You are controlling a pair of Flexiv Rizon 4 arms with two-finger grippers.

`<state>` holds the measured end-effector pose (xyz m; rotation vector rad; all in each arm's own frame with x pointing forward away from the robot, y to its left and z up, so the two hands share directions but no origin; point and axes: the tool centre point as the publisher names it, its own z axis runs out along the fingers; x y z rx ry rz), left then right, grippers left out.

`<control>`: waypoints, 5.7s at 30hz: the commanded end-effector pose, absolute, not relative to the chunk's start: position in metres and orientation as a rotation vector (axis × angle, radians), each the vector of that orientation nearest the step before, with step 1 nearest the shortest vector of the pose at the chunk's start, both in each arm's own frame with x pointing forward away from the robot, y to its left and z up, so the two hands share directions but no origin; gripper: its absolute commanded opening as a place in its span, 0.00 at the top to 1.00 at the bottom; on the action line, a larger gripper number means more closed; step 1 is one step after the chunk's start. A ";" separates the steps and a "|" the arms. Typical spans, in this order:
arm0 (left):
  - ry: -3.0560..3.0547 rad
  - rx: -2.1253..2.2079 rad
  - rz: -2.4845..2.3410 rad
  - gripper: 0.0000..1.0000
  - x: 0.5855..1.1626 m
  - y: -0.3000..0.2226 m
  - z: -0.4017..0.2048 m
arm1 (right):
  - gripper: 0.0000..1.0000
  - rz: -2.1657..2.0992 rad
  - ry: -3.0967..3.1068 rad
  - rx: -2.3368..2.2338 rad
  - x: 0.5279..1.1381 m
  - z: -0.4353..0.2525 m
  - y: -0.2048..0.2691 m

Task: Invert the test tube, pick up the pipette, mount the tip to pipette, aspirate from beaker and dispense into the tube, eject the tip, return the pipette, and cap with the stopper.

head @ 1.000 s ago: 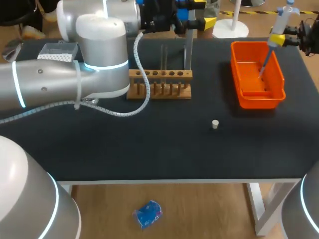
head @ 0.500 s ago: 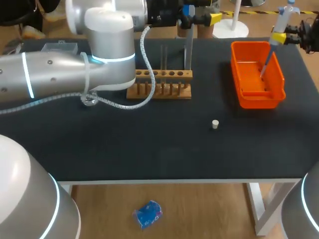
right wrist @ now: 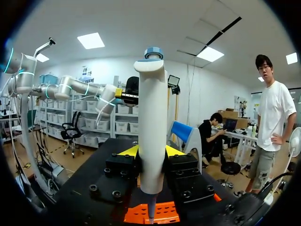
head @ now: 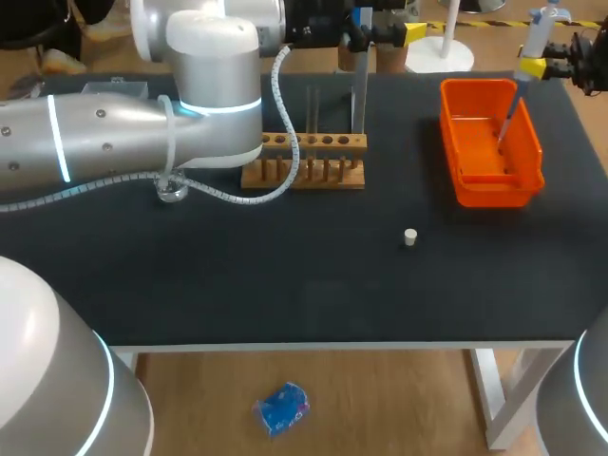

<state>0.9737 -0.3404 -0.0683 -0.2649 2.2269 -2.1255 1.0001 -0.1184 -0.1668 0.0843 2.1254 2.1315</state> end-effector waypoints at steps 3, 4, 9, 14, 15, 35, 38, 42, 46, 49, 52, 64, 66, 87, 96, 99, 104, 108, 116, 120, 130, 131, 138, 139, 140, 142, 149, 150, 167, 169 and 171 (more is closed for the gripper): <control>2.233 -0.260 -2.123 0.00 0.977 -0.360 -0.058 | 1.00 2.136 2.129 0.077 1.002 -0.167 -0.119; 2.233 -0.246 -2.112 0.00 0.977 -0.366 -0.056 | 1.00 2.136 2.129 0.077 1.002 -0.167 -0.119; 2.220 -0.169 -2.106 0.00 0.974 -0.399 -0.044 | 1.00 2.136 2.129 0.077 1.002 -0.167 -0.119; 2.233 -0.156 -2.091 0.00 0.972 -0.425 -0.041 | 1.00 2.136 2.129 0.077 1.002 -0.167 -0.119; 2.233 -0.156 -2.091 0.00 0.972 -0.425 -0.041 | 1.00 2.136 2.129 0.077 1.002 -0.167 -0.119; 2.255 -0.157 -2.072 0.00 0.974 -0.425 -0.042 | 1.00 2.136 2.129 0.077 1.002 -0.167 -0.119; 2.306 -0.126 -2.030 0.00 0.980 -0.432 -0.046 | 1.00 2.136 2.129 0.077 1.002 -0.167 -0.119; 2.392 -0.091 -1.966 0.00 0.989 -0.442 -0.051 | 1.00 2.136 2.129 0.077 1.002 -0.167 -0.119; 2.444 -0.100 -1.914 0.00 0.996 -0.447 -0.056 | 1.00 2.136 2.129 0.077 1.002 -0.167 -0.119; 2.465 -0.111 -1.883 0.00 0.998 -0.451 -0.060 | 1.00 2.136 2.129 0.077 1.002 -0.167 -0.119; 2.481 -0.119 -1.867 0.00 1.000 -0.455 -0.065 | 1.00 2.136 2.129 0.077 1.002 -0.167 -0.119; 2.494 -0.117 -1.839 0.01 1.004 -0.466 -0.074 | 1.00 2.136 2.129 0.077 1.002 -0.167 -0.119; 2.485 -0.110 -1.841 0.20 1.004 -0.467 -0.072 | 1.00 2.136 2.129 0.077 1.002 -0.167 -0.119; 2.084 -0.023 -2.171 1.00 0.997 -0.501 -0.054 | 1.00 2.136 2.129 0.077 1.002 -0.167 -0.119; 2.025 -0.014 -2.231 1.00 0.990 -0.515 -0.056 | 1.00 2.136 2.129 0.077 1.002 -0.167 -0.119; 2.009 -0.018 -2.250 1.00 0.988 -0.518 -0.057 | 1.00 2.136 2.129 0.077 1.002 -0.167 -0.119; 2.006 -0.021 -2.263 1.00 0.986 -0.523 -0.060 | 1.00 2.136 2.129 0.077 1.002 -0.167 -0.119; 2.019 -0.022 -2.262 1.00 0.985 -0.524 -0.063 | 1.00 2.136 2.129 0.077 1.002 -0.167 -0.119; 2.042 -0.024 -2.259 1.00 0.985 -0.527 -0.067 | 1.00 2.136 2.129 0.077 1.002 -0.167 -0.119; 2.055 -0.023 -2.252 1.00 0.986 -0.530 -0.069 | 1.00 2.136 2.129 0.077 1.002 -0.167 -0.119; 2.071 -0.037 -2.216 1.00 0.992 -0.526 -0.069 | 1.00 2.136 2.129 0.077 1.002 -0.167 -0.119; 2.074 -0.038 -2.212 1.00 0.992 -0.526 -0.069 | 1.00 2.136 2.129 0.077 1.002 -0.167 -0.119; 2.090 -0.046 -2.213 1.00 0.993 -0.527 -0.074 | 1.00 2.136 2.129 0.077 1.002 -0.167 -0.119; 2.092 -0.048 -2.213 1.00 0.993 -0.527 -0.075 | 1.00 2.136 2.129 0.077 1.002 -0.167 -0.119; 2.093 -0.051 -2.214 1.00 0.993 -0.527 -0.076 | 1.00 2.136 2.129 0.077 1.002 -0.167 -0.119; 2.095 -0.055 -2.214 1.00 0.993 -0.527 -0.077 | 1.00 2.136 2.129 0.077 1.002 -0.167 -0.119; 2.117 -0.064 -2.197 1.00 0.993 -0.528 -0.081 | 1.00 2.136 2.129 0.077 1.002 -0.167 -0.119; 2.119 -0.066 -2.194 1.00 0.993 -0.528 -0.081 | 1.00 2.136 2.129 0.077 1.002 -0.167 -0.119; 2.139 -0.089 -2.173 1.00 0.995 -0.527 -0.089 | 1.00 2.136 2.129 0.077 1.002 -0.167 -0.119; 2.141 -0.092 -2.177 1.00 0.995 -0.528 -0.090 | 1.00 2.136 2.129 0.077 1.002 -0.167 -0.119; 2.144 -0.094 -2.179 1.00 0.995 -0.529 -0.092 | 1.00 2.136 2.129 0.077 1.002 -0.167 -0.119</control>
